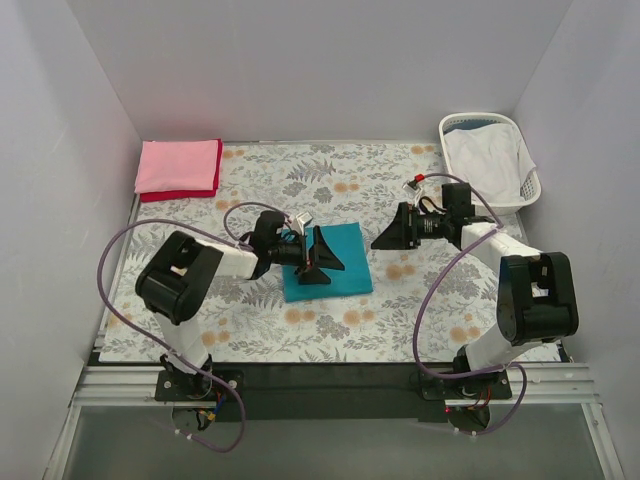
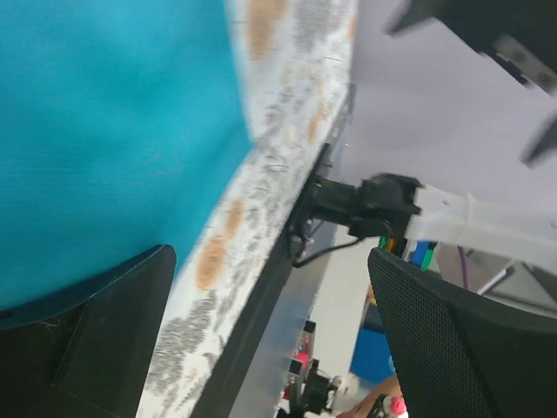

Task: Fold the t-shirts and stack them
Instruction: Fold the tshirt

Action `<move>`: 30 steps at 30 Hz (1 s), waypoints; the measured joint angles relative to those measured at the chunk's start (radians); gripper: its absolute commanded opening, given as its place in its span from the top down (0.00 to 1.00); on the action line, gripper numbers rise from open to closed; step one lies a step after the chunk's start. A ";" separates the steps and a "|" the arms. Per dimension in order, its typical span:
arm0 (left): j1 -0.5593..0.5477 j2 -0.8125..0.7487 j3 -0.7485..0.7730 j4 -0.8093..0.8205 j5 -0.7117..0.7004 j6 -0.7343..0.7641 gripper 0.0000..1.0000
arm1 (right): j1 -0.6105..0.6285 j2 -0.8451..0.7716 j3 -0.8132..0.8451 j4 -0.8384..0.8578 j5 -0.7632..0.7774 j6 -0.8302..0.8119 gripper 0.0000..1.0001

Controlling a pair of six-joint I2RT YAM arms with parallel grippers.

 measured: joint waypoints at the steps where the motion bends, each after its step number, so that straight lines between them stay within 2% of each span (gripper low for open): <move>1: 0.000 0.030 0.000 -0.008 -0.012 0.000 0.07 | 0.000 0.000 -0.010 0.000 0.003 0.000 0.02; 4: 0.006 0.101 0.009 -0.031 -0.006 -0.003 0.07 | 0.008 0.000 -0.028 -0.011 0.008 0.005 0.02; 11: 0.006 0.105 0.074 -0.117 0.018 0.057 0.07 | 0.021 0.000 -0.030 -0.014 0.015 0.007 0.02; 14: 0.005 0.037 0.077 -0.184 0.013 0.108 0.07 | 0.035 0.000 -0.031 -0.014 0.023 0.007 0.02; 18: 0.019 -0.140 0.071 -0.269 0.023 0.171 0.07 | 0.096 0.000 -0.031 -0.008 0.031 0.007 0.02; 23: 0.074 -0.268 -0.026 -0.291 0.056 0.211 0.07 | 0.193 0.067 -0.029 0.017 0.030 0.005 0.02; 26: 0.106 -0.225 -0.109 -0.299 0.070 0.213 0.07 | 0.234 0.163 -0.028 0.018 0.031 0.005 0.02; 30: 0.194 -0.076 -0.167 -0.316 0.117 0.218 0.06 | 0.243 0.292 -0.027 0.017 0.022 0.008 0.02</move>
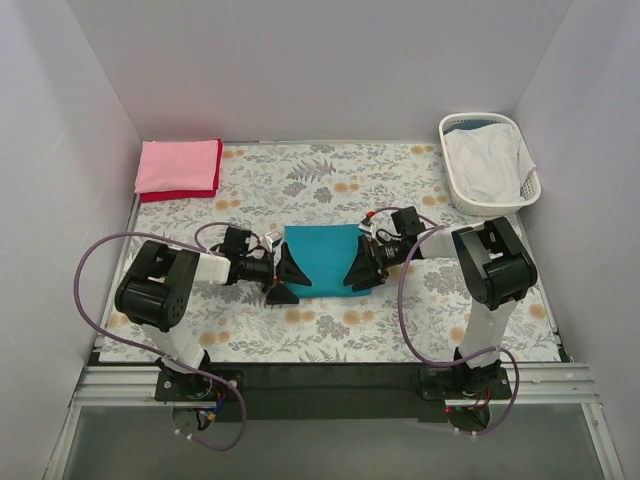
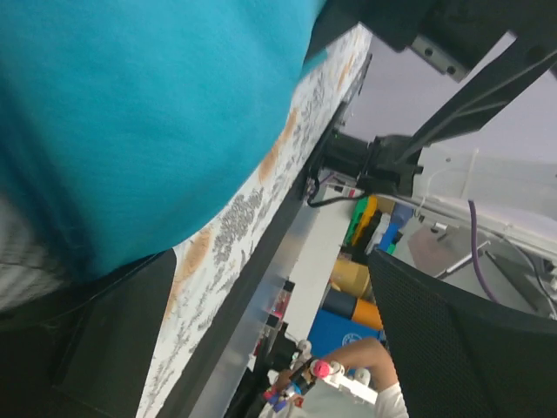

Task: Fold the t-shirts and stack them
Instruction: Fold the tshirt

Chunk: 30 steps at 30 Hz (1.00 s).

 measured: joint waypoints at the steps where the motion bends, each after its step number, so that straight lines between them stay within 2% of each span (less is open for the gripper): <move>1: 0.021 0.015 0.013 0.002 0.016 0.005 0.06 | -0.004 0.021 0.008 -0.002 -0.025 0.005 0.02; 7: 0.069 0.024 0.065 -0.063 0.023 0.080 0.06 | -0.018 0.059 0.089 -0.099 -0.027 -0.054 0.02; 10: 0.099 -0.032 0.067 -0.145 0.019 0.143 0.06 | -0.019 0.034 0.174 -0.215 0.073 -0.135 0.02; 13: 0.153 -0.161 0.103 -0.253 -0.021 0.244 0.06 | -0.017 -0.052 0.261 -0.302 0.201 -0.210 0.02; 18: 0.201 -0.419 0.264 -0.369 -0.202 0.400 0.06 | 0.055 -0.233 0.449 -0.395 0.486 -0.385 0.02; 19: 0.205 -0.467 0.292 -0.378 -0.259 0.414 0.02 | 0.078 -0.254 0.472 -0.400 0.542 -0.418 0.02; 23: 0.233 -0.595 0.378 -0.408 -0.496 0.410 0.02 | 0.204 -0.301 0.556 -0.405 0.733 -0.586 0.02; 26: 0.293 -0.595 0.440 -0.455 -0.580 0.387 0.02 | 0.259 -0.269 0.603 -0.403 0.770 -0.628 0.02; 30: 0.380 -0.496 0.517 -0.543 -0.573 0.366 0.05 | 0.260 -0.132 0.701 -0.426 0.750 -0.655 0.02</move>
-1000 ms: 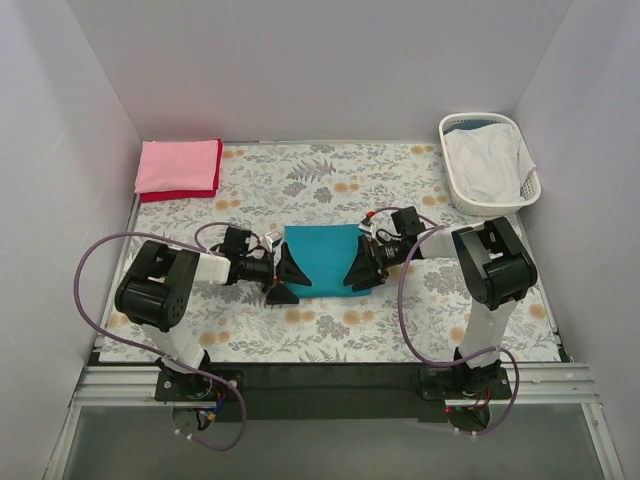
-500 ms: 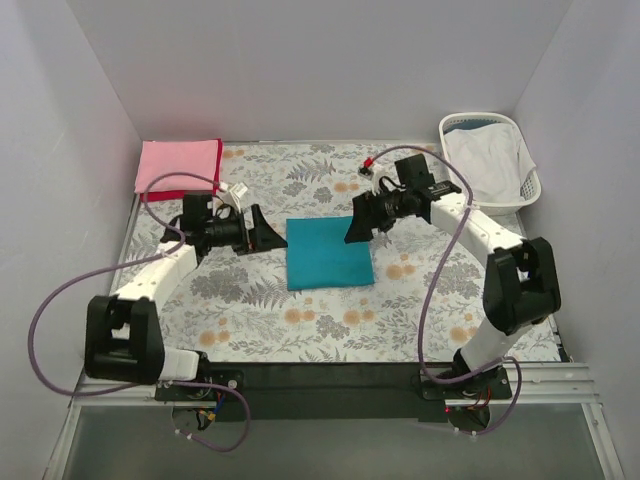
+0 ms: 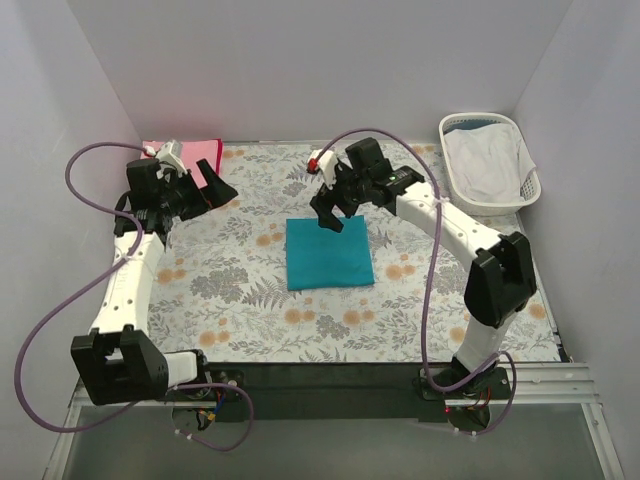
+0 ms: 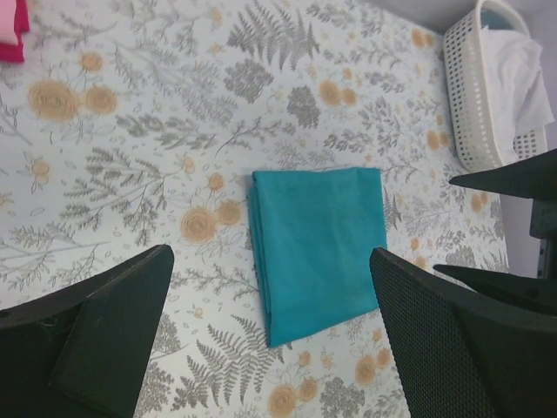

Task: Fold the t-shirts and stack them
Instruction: Fold the tshirt

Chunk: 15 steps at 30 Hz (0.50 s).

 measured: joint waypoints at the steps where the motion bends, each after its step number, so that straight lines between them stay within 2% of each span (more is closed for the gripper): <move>1: 0.013 0.023 0.007 -0.019 0.014 0.004 0.05 | 0.002 0.030 0.007 0.000 0.008 0.000 0.02; 3: 0.031 0.081 0.018 -0.070 0.045 0.012 0.05 | 0.028 0.074 -0.004 -0.010 0.051 -0.001 0.02; 4: 0.034 0.110 0.021 -0.093 0.057 0.017 0.05 | 0.056 0.082 -0.023 -0.008 0.086 -0.003 0.06; 9: 0.070 0.214 0.021 -0.164 0.118 0.038 0.05 | 0.279 0.083 -0.135 0.009 0.250 -0.034 0.13; 10: 0.083 0.225 0.021 -0.170 0.135 0.040 0.05 | 0.326 0.083 -0.155 0.012 0.282 -0.039 0.18; 13: 0.125 0.248 0.020 -0.180 0.194 0.047 0.05 | 0.430 0.089 -0.185 0.011 0.346 -0.050 0.23; 15: 0.145 0.256 0.019 -0.192 0.221 0.058 0.10 | 0.474 0.101 -0.186 0.017 0.386 -0.052 0.23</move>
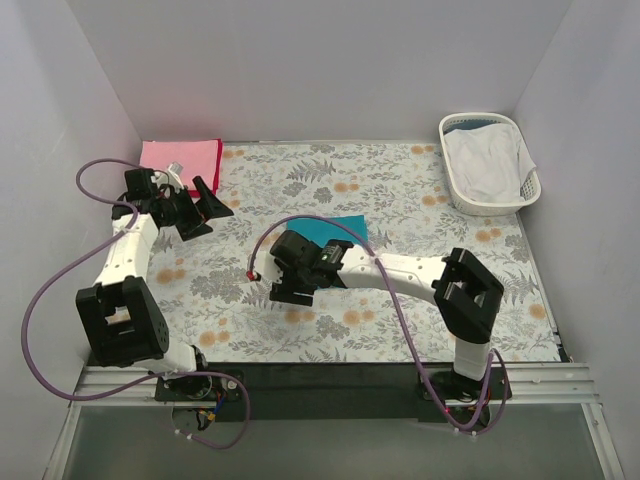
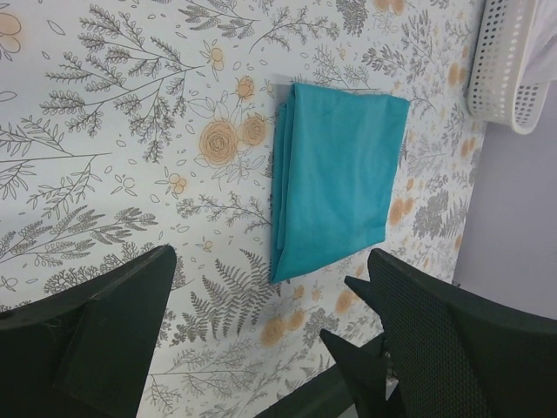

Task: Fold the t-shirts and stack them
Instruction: Fold the tshirt, then neatly place the folded tshirt to the corner

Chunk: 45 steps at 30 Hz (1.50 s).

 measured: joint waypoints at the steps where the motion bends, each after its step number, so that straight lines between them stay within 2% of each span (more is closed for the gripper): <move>1: 0.007 0.003 0.000 -0.005 0.008 0.005 0.11 | 0.014 0.007 0.000 0.003 0.019 0.000 0.24; 3: 0.011 0.006 0.000 -0.013 0.024 0.014 0.12 | 0.035 0.026 0.003 0.005 0.047 0.000 0.28; 6: 0.013 0.008 -0.002 -0.020 0.043 0.017 0.11 | 0.058 0.064 0.019 0.004 0.073 0.002 0.39; 7: 0.013 0.008 -0.003 -0.022 0.047 0.017 0.11 | 0.064 0.079 0.028 0.005 0.079 0.003 0.47; 10: 0.016 0.008 -0.006 -0.023 0.061 0.017 0.11 | 0.074 0.121 0.053 0.005 0.086 0.006 0.53; 21: 0.028 0.011 -0.010 -0.026 0.077 0.018 0.11 | 0.079 0.204 0.105 0.003 0.103 0.008 0.53; 28: 0.029 0.010 -0.032 -0.026 0.096 0.017 0.11 | 0.078 0.237 0.138 0.004 0.107 0.007 0.49; 37: 0.032 0.005 -0.049 -0.026 0.099 0.017 0.11 | 0.023 0.256 0.150 0.005 0.044 0.026 0.47; 42: 0.032 0.005 -0.056 -0.026 0.101 0.017 0.11 | -0.023 0.263 0.156 0.005 -0.047 0.052 0.50; 45: 0.032 0.005 -0.056 -0.026 0.101 0.017 0.11 | -0.045 0.273 0.165 0.005 -0.101 0.065 0.57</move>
